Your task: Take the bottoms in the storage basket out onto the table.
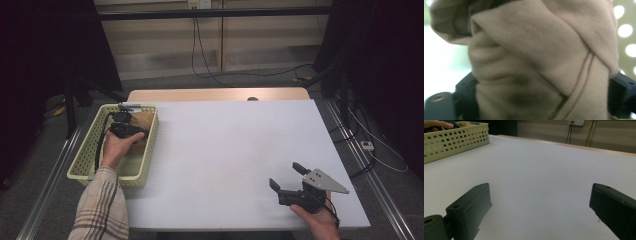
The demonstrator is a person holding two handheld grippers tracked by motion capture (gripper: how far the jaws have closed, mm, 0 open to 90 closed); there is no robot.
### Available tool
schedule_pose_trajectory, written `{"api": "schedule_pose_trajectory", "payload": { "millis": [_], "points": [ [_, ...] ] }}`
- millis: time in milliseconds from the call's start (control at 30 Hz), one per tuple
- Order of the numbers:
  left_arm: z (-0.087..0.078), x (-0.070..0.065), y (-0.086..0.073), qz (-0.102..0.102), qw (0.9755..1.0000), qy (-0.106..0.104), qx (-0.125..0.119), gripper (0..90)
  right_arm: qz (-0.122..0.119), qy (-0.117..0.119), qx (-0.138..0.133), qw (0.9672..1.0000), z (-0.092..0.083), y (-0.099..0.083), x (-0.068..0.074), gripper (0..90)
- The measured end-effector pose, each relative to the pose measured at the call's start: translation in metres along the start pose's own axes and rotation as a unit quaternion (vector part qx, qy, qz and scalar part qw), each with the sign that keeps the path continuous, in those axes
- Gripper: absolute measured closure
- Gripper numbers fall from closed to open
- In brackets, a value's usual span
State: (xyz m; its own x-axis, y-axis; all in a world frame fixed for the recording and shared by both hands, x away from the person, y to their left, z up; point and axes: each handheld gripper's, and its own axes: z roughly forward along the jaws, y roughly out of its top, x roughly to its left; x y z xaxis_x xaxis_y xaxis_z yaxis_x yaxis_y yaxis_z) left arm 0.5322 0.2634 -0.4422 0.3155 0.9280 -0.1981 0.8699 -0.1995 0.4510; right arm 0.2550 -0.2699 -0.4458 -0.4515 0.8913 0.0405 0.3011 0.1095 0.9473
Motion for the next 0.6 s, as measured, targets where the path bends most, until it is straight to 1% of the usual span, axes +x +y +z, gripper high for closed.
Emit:
{"api": "schedule_pose_trajectory", "payload": {
  "millis": [33,67,133,200,233,300,333,367,433,467,533,600],
  "points": [
    [-0.001,-0.001,0.000,-0.011,0.9999,0.001,0.003,15.4,0.000,0.000,0.000,1.0000,0.000,0.000,0.000,3.4],
    [-0.001,-0.001,0.000,-0.016,0.9999,-0.003,0.005,19.0,0.000,0.000,0.001,1.0000,0.000,0.000,0.000,3.4],
    [-0.002,-0.004,0.000,-0.016,0.9998,-0.011,0.007,28.3,0.000,0.001,0.001,1.0000,0.000,0.000,0.000,3.5],
    [-0.004,-0.004,0.001,-0.011,0.9996,-0.022,0.013,37.3,0.001,0.001,0.002,1.0000,0.000,0.000,0.000,3.5],
    [-0.004,-0.005,0.000,-0.014,0.9995,-0.026,0.011,41.0,-0.001,0.002,0.001,1.0000,0.000,0.000,0.000,3.6],
    [-0.004,-0.007,0.000,-0.012,0.9995,-0.027,0.007,45.8,-0.002,0.002,0.001,1.0000,-0.001,0.000,0.000,3.6],
    [-0.005,-0.007,0.000,-0.005,0.9996,-0.025,0.006,47.1,-0.001,0.002,0.001,1.0000,-0.001,0.000,0.000,3.6],
    [-0.005,-0.008,0.000,-0.008,0.9996,-0.025,0.006,48.3,-0.001,0.003,0.001,1.0000,0.000,0.000,0.000,3.6],
    [-0.006,-0.008,0.000,-0.004,0.9997,-0.023,0.005,49.7,0.000,0.001,0.001,1.0000,0.000,0.000,0.000,3.6],
    [-0.006,-0.009,0.000,-0.006,0.9997,-0.022,0.004,50.4,0.000,0.001,0.001,1.0000,0.000,0.000,0.000,3.6],
    [-0.007,-0.010,0.000,0.002,0.9999,-0.017,0.004,51.5,0.002,0.000,0.002,1.0000,0.000,0.000,0.000,3.6],
    [-0.008,-0.012,0.001,0.004,0.9999,-0.009,0.002,52.1,0.001,0.001,0.002,1.0000,0.000,0.000,0.001,3.6]
  ]
}}
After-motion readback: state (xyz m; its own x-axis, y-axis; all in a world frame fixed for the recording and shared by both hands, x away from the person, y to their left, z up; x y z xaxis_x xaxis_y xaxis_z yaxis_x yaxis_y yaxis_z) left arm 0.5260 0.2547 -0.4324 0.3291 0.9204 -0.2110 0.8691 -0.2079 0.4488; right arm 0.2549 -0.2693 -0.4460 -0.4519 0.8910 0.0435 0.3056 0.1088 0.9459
